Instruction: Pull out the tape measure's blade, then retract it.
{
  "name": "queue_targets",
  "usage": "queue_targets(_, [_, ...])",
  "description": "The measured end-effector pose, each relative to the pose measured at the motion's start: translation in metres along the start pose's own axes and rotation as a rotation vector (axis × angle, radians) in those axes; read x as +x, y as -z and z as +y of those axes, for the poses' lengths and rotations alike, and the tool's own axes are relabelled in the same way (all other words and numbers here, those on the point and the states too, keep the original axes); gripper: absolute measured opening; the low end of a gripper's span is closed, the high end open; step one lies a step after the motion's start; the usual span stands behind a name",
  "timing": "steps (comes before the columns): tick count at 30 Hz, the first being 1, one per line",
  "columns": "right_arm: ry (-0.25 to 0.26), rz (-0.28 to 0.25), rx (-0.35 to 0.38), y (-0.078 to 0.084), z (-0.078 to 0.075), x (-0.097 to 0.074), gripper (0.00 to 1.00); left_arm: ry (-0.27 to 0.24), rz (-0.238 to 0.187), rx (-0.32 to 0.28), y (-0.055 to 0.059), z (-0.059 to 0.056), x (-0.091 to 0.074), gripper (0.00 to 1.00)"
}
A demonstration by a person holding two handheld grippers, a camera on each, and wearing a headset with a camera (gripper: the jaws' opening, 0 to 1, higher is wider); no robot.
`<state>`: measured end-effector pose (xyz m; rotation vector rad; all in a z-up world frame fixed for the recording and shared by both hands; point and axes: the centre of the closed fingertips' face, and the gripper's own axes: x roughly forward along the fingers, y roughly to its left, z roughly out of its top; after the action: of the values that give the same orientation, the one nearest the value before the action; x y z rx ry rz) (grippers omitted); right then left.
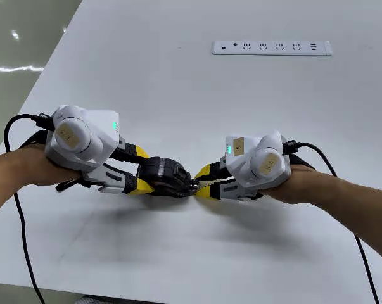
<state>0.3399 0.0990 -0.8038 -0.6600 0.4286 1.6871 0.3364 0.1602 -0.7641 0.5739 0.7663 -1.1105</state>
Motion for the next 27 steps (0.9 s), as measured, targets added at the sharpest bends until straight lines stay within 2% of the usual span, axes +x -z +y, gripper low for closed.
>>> queue_targets(27, [0.000, 0.022, 0.004, 0.022, 0.003, -0.027, 0.08, 0.009, -0.002, -0.001, -0.001, 0.001, 0.000, 0.24])
